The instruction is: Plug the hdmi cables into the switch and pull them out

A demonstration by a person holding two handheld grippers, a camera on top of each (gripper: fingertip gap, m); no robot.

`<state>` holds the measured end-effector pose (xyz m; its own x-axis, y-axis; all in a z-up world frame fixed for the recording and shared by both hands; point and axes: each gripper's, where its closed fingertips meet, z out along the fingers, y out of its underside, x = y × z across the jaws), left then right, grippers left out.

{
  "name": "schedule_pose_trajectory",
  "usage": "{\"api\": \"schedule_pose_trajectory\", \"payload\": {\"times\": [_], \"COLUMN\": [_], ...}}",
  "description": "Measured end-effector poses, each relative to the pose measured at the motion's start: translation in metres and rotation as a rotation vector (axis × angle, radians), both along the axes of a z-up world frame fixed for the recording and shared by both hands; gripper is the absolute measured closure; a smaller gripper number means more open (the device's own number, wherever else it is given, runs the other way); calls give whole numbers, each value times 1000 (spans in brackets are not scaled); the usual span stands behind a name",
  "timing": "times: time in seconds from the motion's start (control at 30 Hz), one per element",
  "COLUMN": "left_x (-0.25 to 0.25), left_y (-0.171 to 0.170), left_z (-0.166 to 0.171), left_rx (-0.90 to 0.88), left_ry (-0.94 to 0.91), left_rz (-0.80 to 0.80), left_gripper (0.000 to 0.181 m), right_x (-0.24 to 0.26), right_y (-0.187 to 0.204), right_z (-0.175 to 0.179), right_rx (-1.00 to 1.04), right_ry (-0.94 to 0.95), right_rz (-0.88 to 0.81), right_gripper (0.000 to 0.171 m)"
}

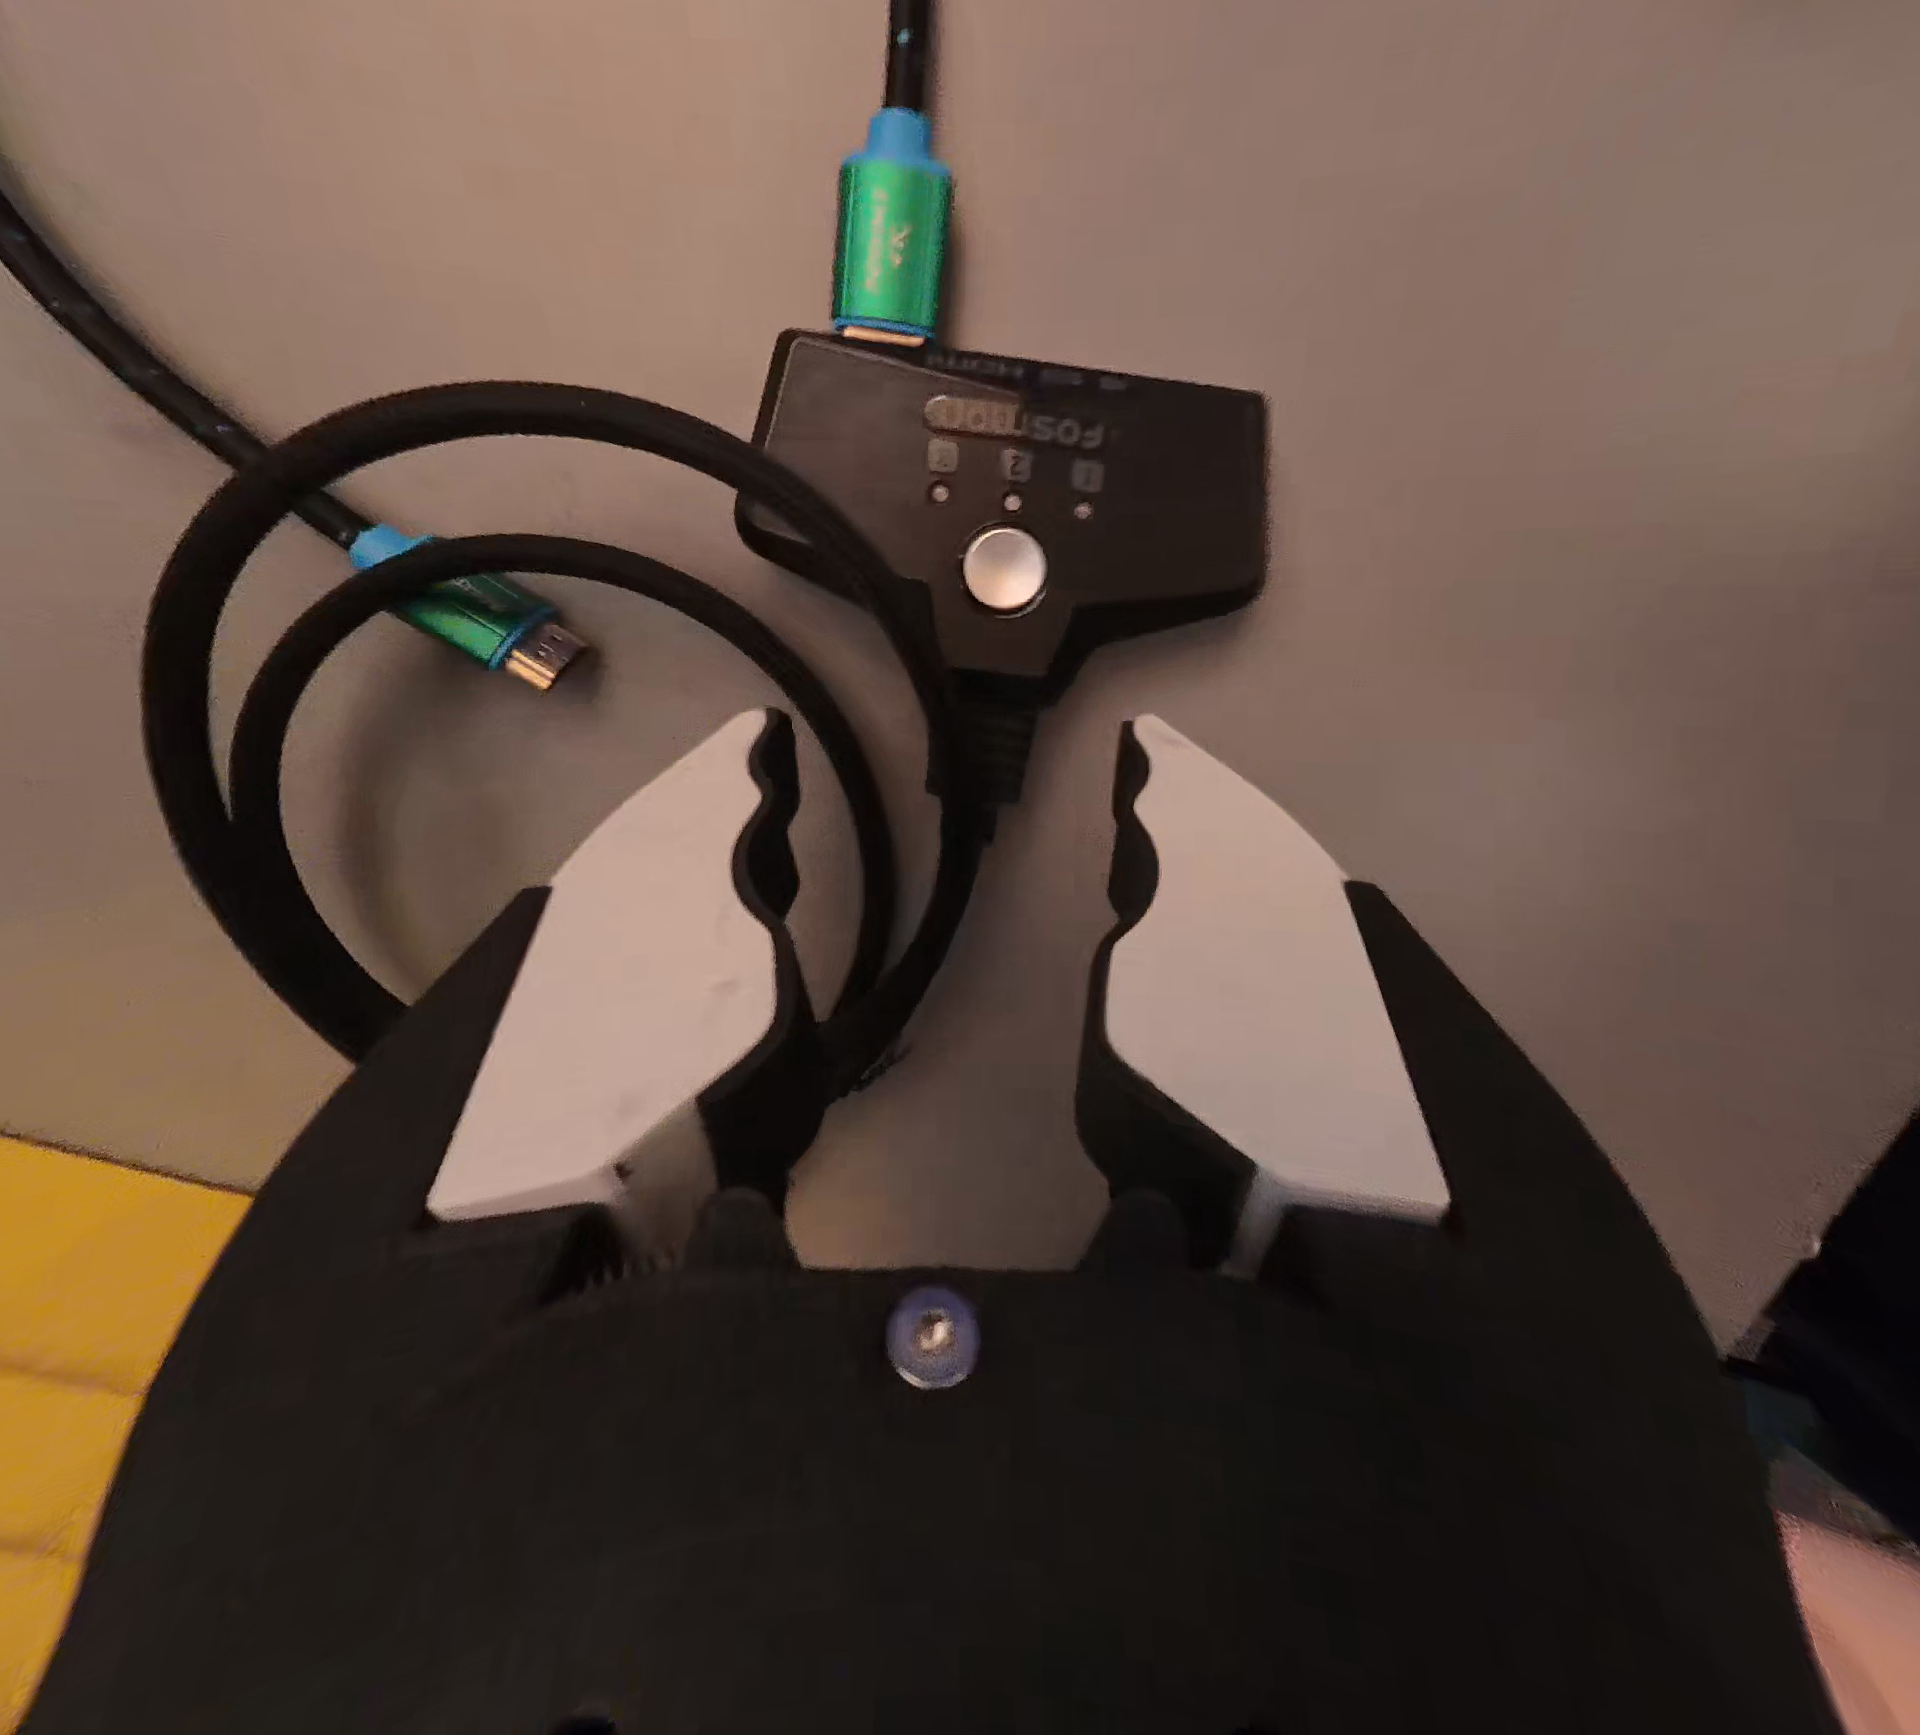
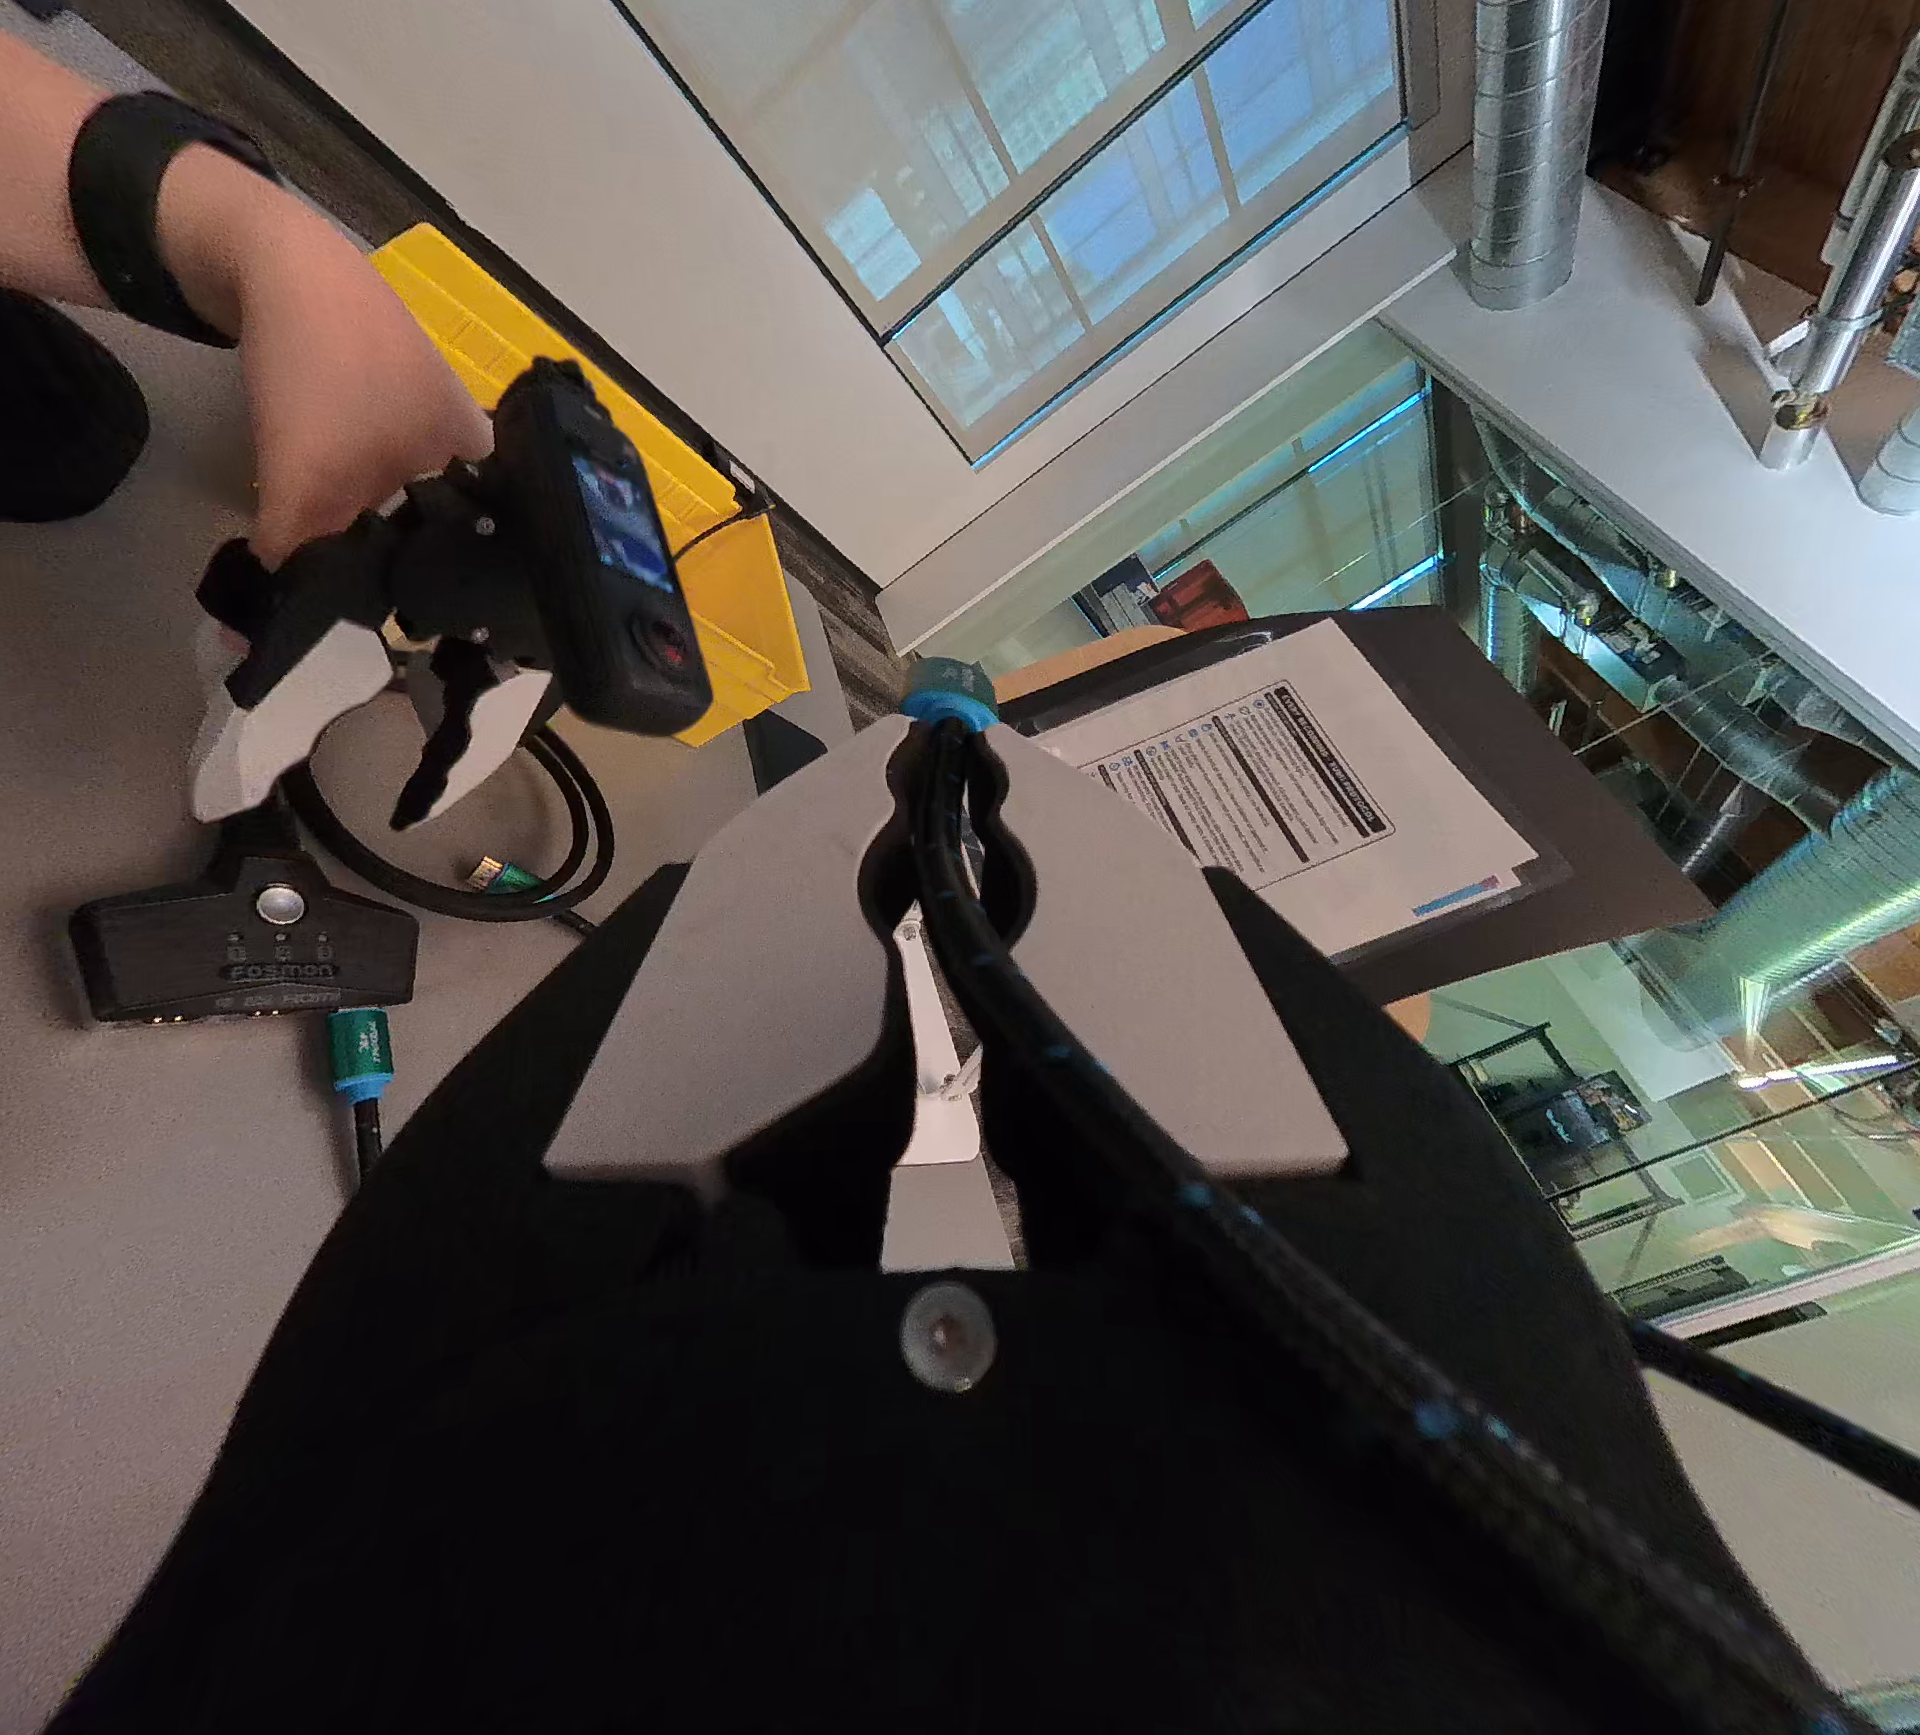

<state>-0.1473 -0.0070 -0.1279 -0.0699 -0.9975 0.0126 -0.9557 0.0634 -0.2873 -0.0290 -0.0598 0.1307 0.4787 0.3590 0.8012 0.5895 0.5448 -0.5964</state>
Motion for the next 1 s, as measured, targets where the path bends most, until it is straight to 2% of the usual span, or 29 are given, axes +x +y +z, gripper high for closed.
{"api": "schedule_pose_trajectory", "payload": {"times": [0.03, 0.1, 0.3, 0.37, 0.4, 0.57, 0.67, 0.73, 0.8, 1.0], "left_x": [-1, -5, -4, -5, -6, -5, -7, -5, -3, 5], "left_y": [3, 6, 7, 3, 3, 3, 0, -1, 2, 7], "left_z": [-5, -16, -27, -27, -27, -27, -33, -33, -32, -32], "left_rx": [13, 24, 55, 37, 36, 43, 32, 37, 32, 6], "left_ry": [24, 85, 139, 153, 160, 166, 159, 159, 169, 152], "left_rz": [11, 7, -4, -19, -22, -15, 9, -8, 19, 17], "left_gripper": [125, 134, 133, 148, 149, 149, 129, 131, 141, 143], "right_x": [0, -1, 2, 2, 2, -1, -1, -1, -1, 1], "right_y": [0, -1, 0, 2, 2, 5, 5, 6, 7, 8], "right_z": [0, 1, 0, -1, -2, -6, -7, -7, -8, -9], "right_rx": [2, 0, 1, -6, -6, -18, -19, -23, -26, -33], "right_ry": [0, 1, 2, 1, -1, -10, -11, -10, -10, -8], "right_rz": [0, 3, -4, -4, -4, -1, 2, 1, 1, -1], "right_gripper": [163, 163, 163, 163, 163, 163, 163, 163, 163, 163]}}
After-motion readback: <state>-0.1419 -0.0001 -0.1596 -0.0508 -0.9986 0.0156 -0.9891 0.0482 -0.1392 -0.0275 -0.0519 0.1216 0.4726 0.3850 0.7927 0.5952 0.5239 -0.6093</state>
